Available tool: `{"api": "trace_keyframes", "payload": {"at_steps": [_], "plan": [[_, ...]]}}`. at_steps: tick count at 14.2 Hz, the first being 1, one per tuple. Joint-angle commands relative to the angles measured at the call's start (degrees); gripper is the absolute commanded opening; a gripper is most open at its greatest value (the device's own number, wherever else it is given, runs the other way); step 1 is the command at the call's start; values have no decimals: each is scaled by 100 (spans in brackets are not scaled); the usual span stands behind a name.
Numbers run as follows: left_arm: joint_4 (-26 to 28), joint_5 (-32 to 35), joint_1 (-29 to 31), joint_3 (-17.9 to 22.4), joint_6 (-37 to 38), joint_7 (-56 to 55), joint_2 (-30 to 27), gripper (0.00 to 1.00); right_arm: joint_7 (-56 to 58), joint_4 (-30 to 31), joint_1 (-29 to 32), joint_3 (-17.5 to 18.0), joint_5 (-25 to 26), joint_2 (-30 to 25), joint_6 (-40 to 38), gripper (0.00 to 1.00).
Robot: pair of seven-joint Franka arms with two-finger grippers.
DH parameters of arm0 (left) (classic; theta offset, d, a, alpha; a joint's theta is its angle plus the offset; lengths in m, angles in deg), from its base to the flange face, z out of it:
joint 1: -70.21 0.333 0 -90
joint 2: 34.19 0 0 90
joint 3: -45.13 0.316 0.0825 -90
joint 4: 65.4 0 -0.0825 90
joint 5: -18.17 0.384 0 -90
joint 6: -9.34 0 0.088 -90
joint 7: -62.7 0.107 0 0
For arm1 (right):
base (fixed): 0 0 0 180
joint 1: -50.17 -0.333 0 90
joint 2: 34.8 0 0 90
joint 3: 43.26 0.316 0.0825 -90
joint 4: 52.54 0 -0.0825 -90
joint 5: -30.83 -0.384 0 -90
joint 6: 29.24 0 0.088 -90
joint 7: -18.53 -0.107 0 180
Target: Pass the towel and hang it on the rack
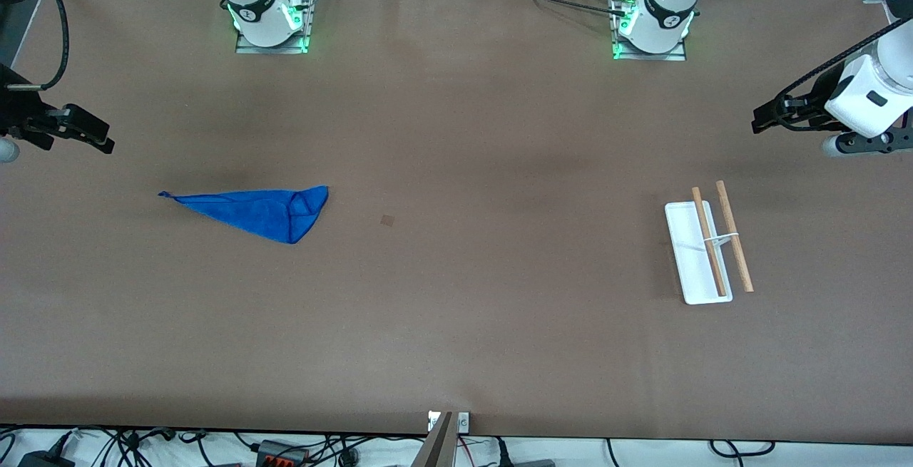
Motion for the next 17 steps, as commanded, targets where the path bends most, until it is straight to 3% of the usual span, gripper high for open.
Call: {"api": "trace_keyframes", "payload": {"at_steps": [1, 9, 14, 17], "plan": [[-147, -94, 30, -7, 83, 113, 71, 100, 79, 77, -19, -4, -30, -114, -35, 100], [-147, -94, 39, -7, 83, 175, 71, 100, 96, 42, -10, -4, -39, 78, 0, 100], [-147, -94, 31, -7, 83, 175, 71, 100, 105, -2, -308, -4, -100, 895, 88, 100], [-147, -94, 30, -7, 83, 175, 71, 100, 53, 6, -764, 31, -126, 1607, 754, 100]]}}
